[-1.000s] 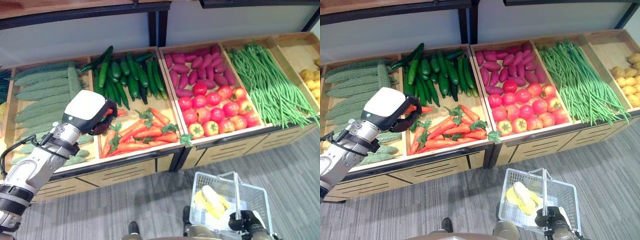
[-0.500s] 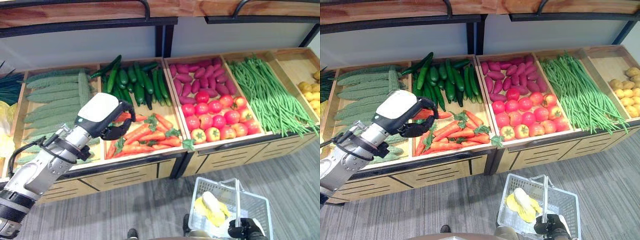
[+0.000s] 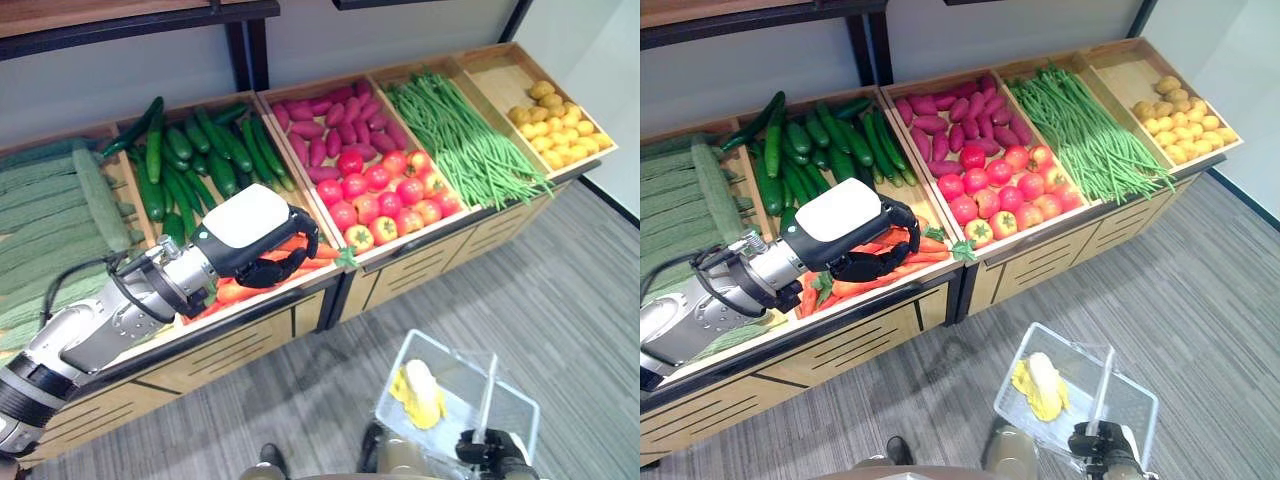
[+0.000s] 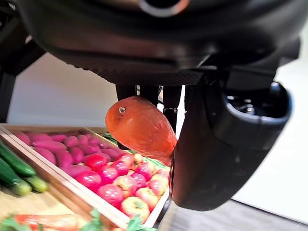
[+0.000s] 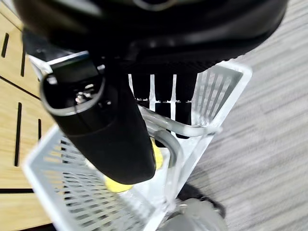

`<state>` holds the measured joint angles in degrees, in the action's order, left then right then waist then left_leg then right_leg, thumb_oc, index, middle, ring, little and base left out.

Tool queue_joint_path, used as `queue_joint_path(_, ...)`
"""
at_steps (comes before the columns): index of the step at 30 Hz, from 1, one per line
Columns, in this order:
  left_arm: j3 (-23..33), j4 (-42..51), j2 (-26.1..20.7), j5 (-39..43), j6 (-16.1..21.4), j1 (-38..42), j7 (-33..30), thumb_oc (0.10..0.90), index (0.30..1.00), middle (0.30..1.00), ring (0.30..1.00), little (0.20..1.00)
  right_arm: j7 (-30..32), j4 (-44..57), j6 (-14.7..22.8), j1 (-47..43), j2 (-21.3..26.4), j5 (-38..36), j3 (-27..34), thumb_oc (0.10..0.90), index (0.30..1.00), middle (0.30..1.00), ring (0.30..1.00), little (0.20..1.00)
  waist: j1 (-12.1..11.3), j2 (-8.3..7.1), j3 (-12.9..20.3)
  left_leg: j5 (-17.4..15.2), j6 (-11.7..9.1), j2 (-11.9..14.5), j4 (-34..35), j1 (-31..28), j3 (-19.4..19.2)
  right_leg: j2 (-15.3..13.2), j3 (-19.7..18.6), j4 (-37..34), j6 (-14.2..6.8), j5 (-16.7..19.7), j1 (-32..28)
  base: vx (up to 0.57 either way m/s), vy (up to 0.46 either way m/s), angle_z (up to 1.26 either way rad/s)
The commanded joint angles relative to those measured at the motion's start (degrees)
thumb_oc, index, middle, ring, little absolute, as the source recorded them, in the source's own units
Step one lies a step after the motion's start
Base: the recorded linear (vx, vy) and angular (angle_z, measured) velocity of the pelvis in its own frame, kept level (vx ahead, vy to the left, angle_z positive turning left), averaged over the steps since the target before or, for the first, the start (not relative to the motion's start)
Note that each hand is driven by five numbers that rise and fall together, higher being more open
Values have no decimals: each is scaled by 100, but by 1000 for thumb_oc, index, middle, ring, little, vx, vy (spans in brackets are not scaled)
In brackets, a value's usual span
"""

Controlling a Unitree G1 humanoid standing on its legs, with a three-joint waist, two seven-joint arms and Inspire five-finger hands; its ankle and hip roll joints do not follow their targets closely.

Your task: Get the vegetables into the basket

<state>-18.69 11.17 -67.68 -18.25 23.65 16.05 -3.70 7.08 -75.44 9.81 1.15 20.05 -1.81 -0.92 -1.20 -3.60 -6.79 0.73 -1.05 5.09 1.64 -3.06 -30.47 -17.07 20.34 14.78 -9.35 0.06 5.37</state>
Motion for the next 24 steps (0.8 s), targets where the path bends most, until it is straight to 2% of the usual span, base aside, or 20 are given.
queue_joint_path(1,925,418,85,502,130,302,-233,400,300,300,300,300,61,5,77,169,316,227,-330,400,300,300,300,300,124,3,258,-175,-138,-38,-19,366,714,-258,-192,-597,-428,674,-382,40,-76,-24)
queue_joint_path(5,1144,501,169,533,177,-23,-198,400,300,300,300,300,56,109,87,198,304,209,-332,400,300,300,300,300,189,60,354,9,-319,64,117,240,598,-86,55,-1226,-437,574,-603,72,-184,-41)
queue_joint_path(12,986,621,301,685,183,95,-158,400,300,300,300,300,107,143,71,196,394,177,-300,400,300,300,300,300,313,172,358,204,-467,228,249,151,576,81,59,-1381,-345,418,-674,19,-111,-13)
queue_joint_path(15,789,586,474,840,186,244,-147,400,300,300,300,300,173,155,68,215,496,118,-233,400,300,300,300,300,438,320,319,381,-615,451,262,94,488,291,-78,-1302,-204,176,-606,-10,-204,-8)
queue_joint_path(16,782,583,475,839,187,251,-148,400,300,300,300,300,173,155,68,216,496,118,-230,400,300,300,300,300,433,322,318,381,-617,454,262,93,486,293,-80,-1300,-202,175,-605,-30,-286,-18)
queue_joint_path(17,612,567,594,890,166,406,-130,400,300,300,300,300,215,153,75,233,598,72,-186,400,300,300,300,300,519,425,266,554,-730,637,240,68,445,485,-208,-1205,-66,-16,-547,-27,-256,-18)
queue_joint_path(21,481,549,740,913,166,563,-157,400,300,300,300,300,230,190,127,275,663,-40,-143,400,300,300,300,300,571,476,200,607,-847,863,-100,178,512,723,-336,-1259,104,-119,-600,-25,-226,-18)
queue_joint_path(22,461,544,804,921,176,606,-162,400,300,300,300,300,228,211,137,266,688,-39,-170,400,300,300,300,300,569,458,140,598,-893,953,-399,262,626,807,-409,-1285,160,-158,-626,-111,-180,-30)
queue_joint_path(23,441,533,852,939,180,626,-178,400,300,300,300,300,212,214,150,221,722,-43,-213,400,300,300,300,300,529,445,33,672,-829,982,-719,419,830,893,-465,-1299,266,-97,-573,-141,-185,-29)
queue_joint_path(24,425,542,895,975,192,592,-228,400,300,300,300,300,230,195,145,118,815,-31,-280,400,300,300,300,300,400,449,-69,743,-805,835,-848,517,1421,940,-653,-1293,291,-113,-544,-160,-107,-41)
